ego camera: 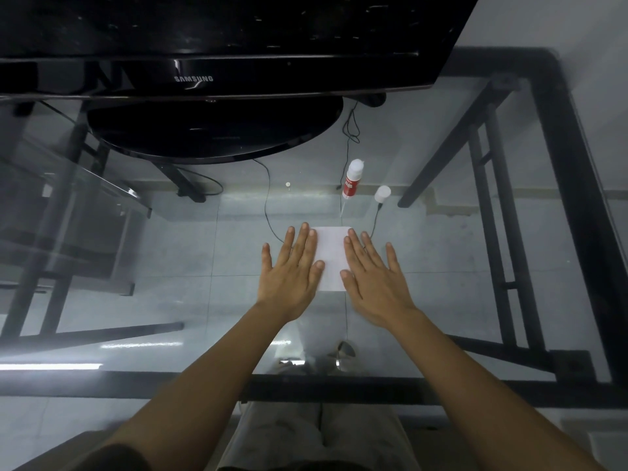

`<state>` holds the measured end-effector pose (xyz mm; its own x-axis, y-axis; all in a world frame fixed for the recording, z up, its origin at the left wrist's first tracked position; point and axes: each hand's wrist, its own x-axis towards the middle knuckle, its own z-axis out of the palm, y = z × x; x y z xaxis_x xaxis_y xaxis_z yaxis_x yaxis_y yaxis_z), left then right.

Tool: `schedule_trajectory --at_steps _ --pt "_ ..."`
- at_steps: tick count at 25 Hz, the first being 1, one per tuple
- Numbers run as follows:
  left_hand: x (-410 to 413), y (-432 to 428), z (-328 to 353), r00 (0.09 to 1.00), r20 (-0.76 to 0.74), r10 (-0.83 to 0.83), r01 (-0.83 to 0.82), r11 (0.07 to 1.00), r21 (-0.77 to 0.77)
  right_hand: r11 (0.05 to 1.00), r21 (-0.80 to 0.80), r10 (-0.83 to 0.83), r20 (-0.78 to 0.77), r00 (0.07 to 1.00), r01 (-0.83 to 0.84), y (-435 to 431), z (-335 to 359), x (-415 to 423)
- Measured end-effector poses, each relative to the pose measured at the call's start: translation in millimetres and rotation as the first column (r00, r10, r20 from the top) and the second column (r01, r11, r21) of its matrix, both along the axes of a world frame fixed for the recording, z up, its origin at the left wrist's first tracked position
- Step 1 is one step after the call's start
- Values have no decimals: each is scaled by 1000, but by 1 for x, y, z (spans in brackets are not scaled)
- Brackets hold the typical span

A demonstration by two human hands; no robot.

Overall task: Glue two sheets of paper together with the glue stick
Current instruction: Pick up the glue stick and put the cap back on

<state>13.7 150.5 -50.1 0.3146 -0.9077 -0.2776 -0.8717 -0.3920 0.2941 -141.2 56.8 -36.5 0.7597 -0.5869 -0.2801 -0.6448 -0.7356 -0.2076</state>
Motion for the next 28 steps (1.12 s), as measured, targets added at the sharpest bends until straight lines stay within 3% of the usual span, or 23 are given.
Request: schedule_trajectory --at_steps 3,6,9,12,18,22,24,28 --pt "7 -4 18 945 -289 151 -213 957 -199 996 36 -82 107 991 79 -7 5 -5" --pt "23 -36 41 863 -407 298 -440 839 -320 972 29 -233 139 962 232 -27 3 -12" --pt "28 -82 52 892 -408 195 -338 887 -315 941 59 -337 77 938 333 -42 -4 -14" --pt "22 -112 48 905 -415 94 -241 916 -321 935 -11 -352 65 934 354 -40 -13 -12" --pt "15 -132 35 866 -484 128 -317 888 -334 940 -61 -330 80 941 335 -41 -20 -12" --pt "15 -116 54 810 -572 129 -374 865 -334 934 120 -344 48 938 337 -48 -15 -15" --pt "16 -101 72 811 -572 125 -393 840 -374 867 310 -448 141 883 390 -55 6 -14" --pt "12 -72 110 804 -579 133 -452 769 -452 702 579 -693 422 584 415 -60 72 3"
